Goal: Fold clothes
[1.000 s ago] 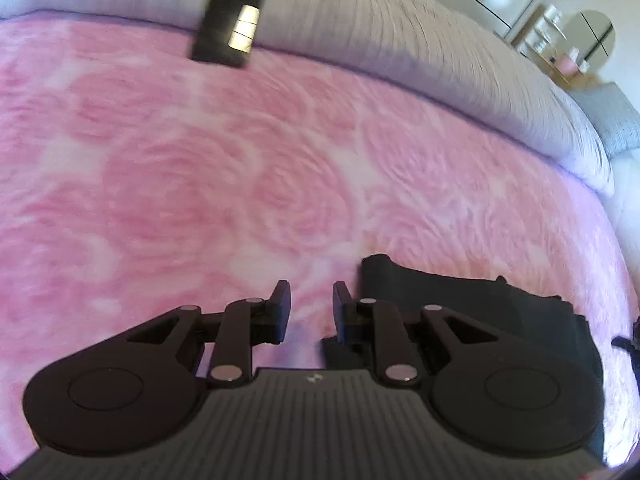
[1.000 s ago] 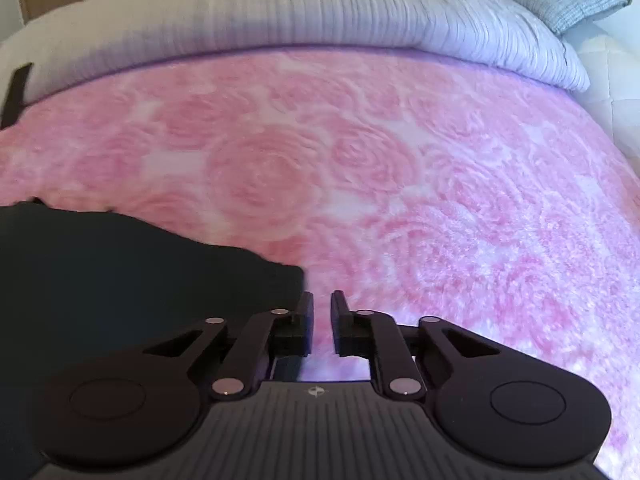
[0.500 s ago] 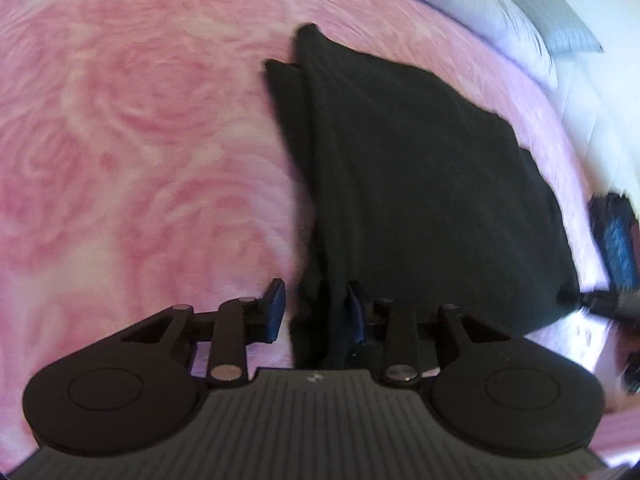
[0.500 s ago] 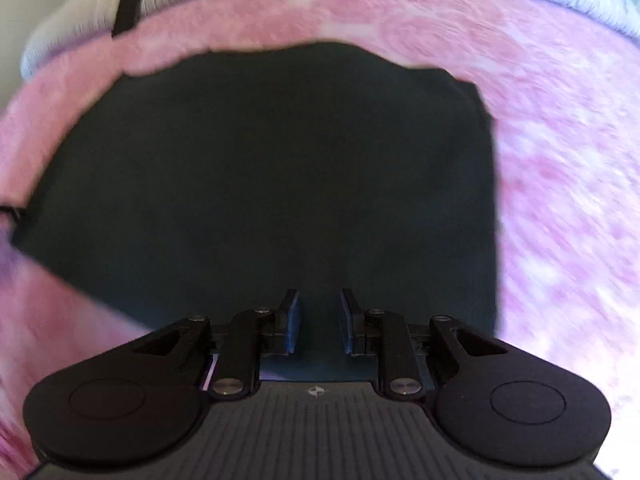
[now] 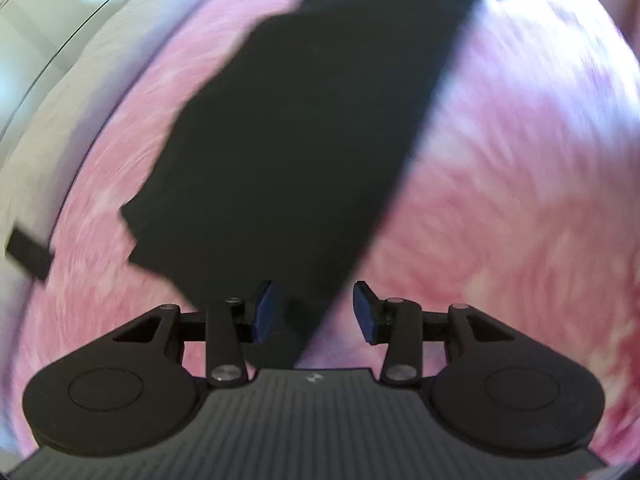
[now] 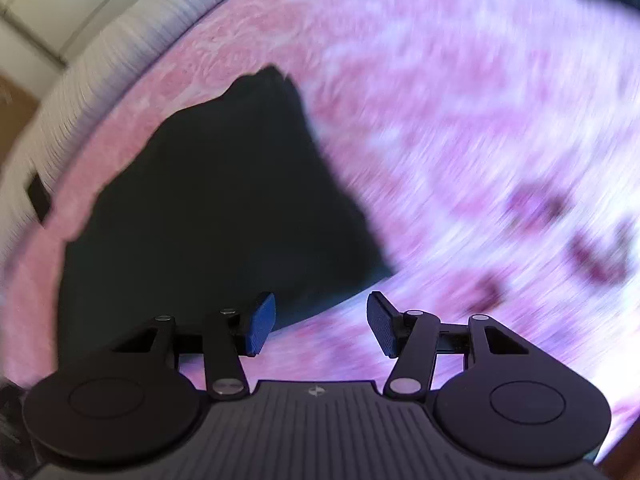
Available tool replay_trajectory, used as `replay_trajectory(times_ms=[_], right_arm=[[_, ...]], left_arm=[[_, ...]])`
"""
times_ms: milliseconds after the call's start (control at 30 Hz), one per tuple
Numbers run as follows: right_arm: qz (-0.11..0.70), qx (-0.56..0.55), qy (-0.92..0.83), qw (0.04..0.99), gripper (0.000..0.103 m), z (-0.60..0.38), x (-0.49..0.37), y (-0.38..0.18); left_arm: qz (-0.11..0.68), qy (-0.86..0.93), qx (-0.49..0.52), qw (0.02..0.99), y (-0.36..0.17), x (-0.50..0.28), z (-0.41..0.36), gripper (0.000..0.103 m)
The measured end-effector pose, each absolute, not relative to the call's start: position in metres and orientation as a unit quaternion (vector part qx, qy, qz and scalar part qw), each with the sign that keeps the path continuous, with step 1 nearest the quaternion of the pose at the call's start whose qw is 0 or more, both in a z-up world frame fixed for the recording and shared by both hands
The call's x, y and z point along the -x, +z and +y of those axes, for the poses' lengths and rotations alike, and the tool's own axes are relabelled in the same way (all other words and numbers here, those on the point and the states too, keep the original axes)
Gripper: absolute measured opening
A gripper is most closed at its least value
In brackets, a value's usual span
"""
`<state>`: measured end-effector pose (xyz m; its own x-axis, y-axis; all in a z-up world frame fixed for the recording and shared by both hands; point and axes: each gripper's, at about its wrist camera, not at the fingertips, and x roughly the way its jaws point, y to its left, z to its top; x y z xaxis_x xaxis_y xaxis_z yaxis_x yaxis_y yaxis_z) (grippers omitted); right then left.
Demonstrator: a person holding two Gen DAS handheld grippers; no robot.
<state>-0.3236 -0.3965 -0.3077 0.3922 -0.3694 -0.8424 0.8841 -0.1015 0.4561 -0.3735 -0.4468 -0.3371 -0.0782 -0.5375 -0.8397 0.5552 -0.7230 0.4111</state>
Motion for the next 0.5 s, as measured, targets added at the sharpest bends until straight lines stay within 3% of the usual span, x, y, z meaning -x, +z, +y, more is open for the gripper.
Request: replay_trajectory(times_ms=[167, 233, 267, 367, 500], right_arm=[[0.101, -0.596, -0.52, 0.603, 0.057, -0.397, 0.334, -0.341], [0.055, -0.606, -0.528, 0.592, 0.056, -0.399, 0.339, -0.345], [0.039, -0.611, -0.53, 0.586, 0.054, -0.4, 0.342, -0.347], [0.032, -0.632, -0.531, 0.563, 0.011, -0.409, 0.356, -0.353], [0.089, -0.607, -0.529, 0.586, 0.001, -0.414, 0.383, -0.328]], left_arm=[[-0.121, -0.679, -0.625, 0.366, -0.375, 0.383, -0.438, 0.041], [-0.144, -0.661, -0.639, 0.366, -0.383, 0.382, -0.445, 0.025], [-0.147, -0.651, -0.648, 0.366, -0.385, 0.382, -0.449, 0.01], [-0.136, -0.646, -0.655, 0.367, -0.383, 0.384, -0.454, 0.006], [-0.123, -0.65, -0.656, 0.363, -0.357, 0.394, -0.438, 0.005]])
